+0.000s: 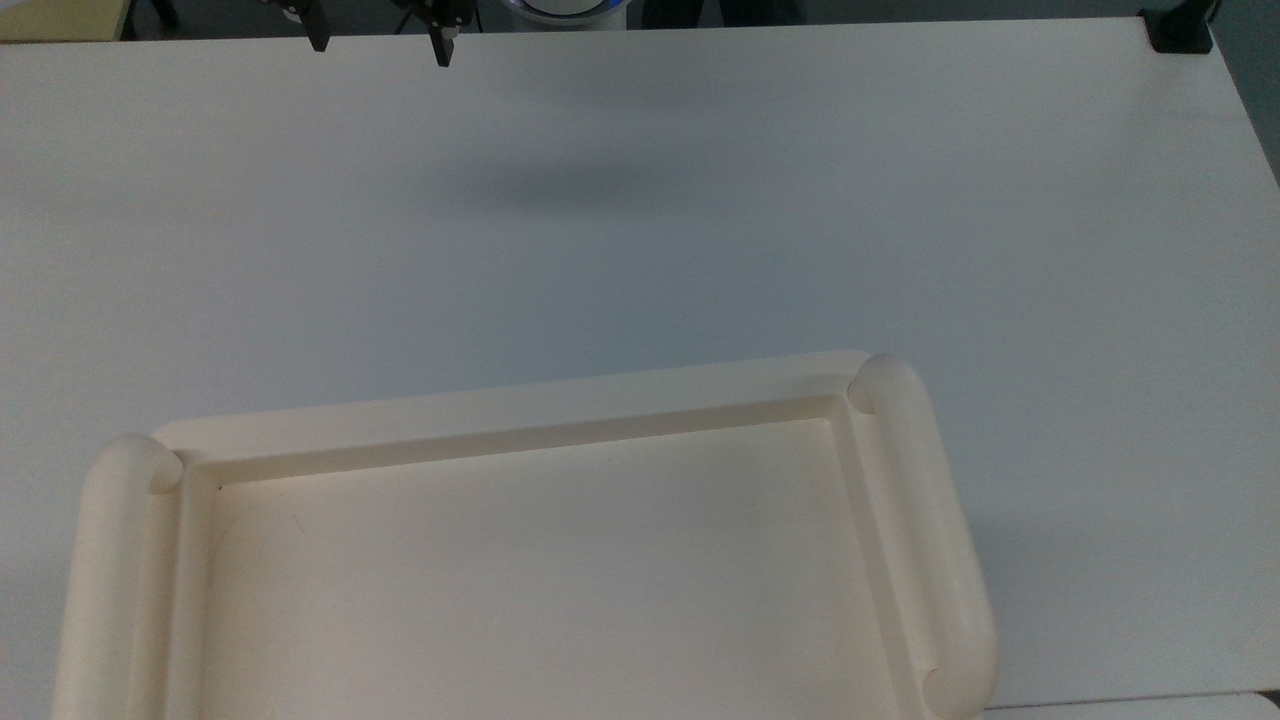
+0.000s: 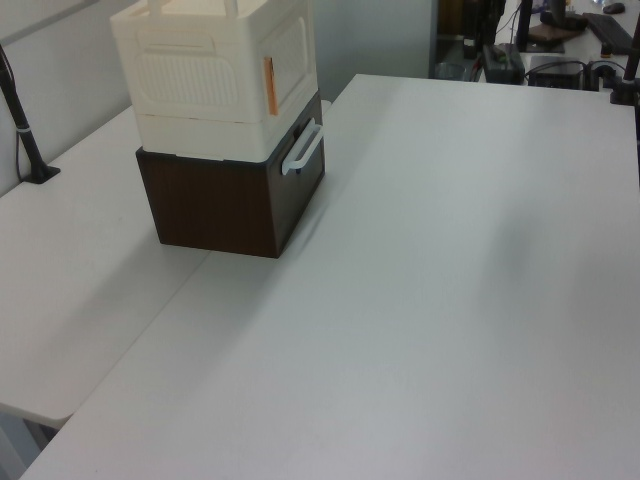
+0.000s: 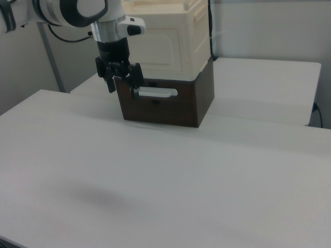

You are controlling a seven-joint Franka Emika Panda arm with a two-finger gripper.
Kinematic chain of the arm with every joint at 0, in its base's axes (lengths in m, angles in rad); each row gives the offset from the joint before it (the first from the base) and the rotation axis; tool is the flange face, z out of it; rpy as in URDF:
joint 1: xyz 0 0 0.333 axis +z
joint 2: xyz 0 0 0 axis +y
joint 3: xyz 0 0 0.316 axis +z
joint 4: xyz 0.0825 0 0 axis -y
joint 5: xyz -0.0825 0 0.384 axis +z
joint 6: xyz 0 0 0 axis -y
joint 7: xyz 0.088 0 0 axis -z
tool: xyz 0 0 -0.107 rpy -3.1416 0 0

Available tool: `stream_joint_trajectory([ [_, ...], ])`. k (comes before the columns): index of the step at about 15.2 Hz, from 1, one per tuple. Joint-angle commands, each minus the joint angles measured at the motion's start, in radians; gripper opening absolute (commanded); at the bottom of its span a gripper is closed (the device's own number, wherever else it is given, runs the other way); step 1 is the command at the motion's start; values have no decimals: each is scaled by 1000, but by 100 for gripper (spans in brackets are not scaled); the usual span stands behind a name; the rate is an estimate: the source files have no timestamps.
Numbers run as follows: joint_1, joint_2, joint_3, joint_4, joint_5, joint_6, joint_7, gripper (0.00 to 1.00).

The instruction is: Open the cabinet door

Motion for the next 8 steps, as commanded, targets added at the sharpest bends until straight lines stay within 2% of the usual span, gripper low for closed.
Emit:
stream_joint_trajectory([
  [1, 13, 2, 1, -18, -27, -2, 15, 100],
  [8, 19, 6, 1, -18, -29, -2, 17, 100],
])
